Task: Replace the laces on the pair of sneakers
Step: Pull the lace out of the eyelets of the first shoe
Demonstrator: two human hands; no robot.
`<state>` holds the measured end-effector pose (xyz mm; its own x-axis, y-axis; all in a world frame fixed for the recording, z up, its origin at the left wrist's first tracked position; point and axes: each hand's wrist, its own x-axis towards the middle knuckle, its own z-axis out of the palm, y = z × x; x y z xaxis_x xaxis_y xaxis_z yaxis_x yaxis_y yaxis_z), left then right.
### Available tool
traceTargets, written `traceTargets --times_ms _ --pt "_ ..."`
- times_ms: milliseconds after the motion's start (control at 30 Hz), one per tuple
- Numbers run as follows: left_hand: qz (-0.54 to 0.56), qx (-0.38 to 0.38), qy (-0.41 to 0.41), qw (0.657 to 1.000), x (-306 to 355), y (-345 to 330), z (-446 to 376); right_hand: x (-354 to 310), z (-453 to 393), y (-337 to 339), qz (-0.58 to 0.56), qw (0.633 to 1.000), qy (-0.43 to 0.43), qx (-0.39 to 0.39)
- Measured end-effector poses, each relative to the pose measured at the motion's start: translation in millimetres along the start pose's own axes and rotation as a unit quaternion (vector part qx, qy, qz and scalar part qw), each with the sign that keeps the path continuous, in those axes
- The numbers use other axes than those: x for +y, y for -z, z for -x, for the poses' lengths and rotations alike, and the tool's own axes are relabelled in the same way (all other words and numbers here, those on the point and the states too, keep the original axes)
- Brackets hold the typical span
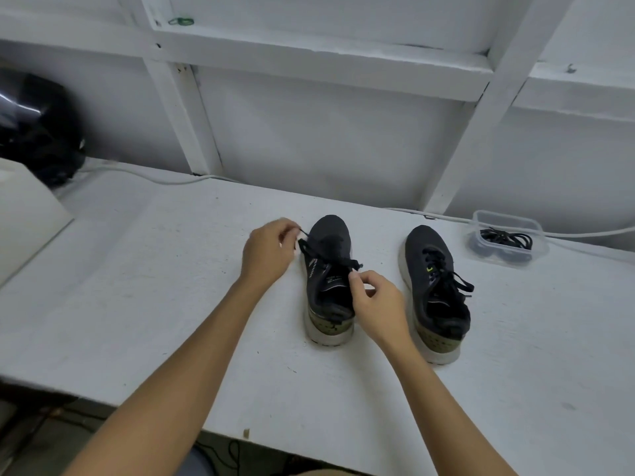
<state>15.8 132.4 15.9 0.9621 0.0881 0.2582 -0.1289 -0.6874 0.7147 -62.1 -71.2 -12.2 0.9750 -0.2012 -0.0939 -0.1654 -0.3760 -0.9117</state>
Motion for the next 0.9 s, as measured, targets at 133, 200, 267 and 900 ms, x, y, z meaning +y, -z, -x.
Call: traceTargets --times_ms 133,200,267,900 --pt "0.075 0.133 0.221 0.963 -6 17 -19 2 -1 -1 0.008 1.000 0.002 0.011" --pt "0.027 0.060 0.228 0.971 -16 20 -22 0 0 -1 0.011 1.000 0.001 0.009" --pt "-0.002 -0.021 0.178 0.984 -18 18 -16 -2 1 -1 0.001 1.000 -0.003 0.006" --pt "-0.008 0.082 0.026 0.996 17 4 -18 -6 3 4 0.001 1.000 0.002 -0.010"
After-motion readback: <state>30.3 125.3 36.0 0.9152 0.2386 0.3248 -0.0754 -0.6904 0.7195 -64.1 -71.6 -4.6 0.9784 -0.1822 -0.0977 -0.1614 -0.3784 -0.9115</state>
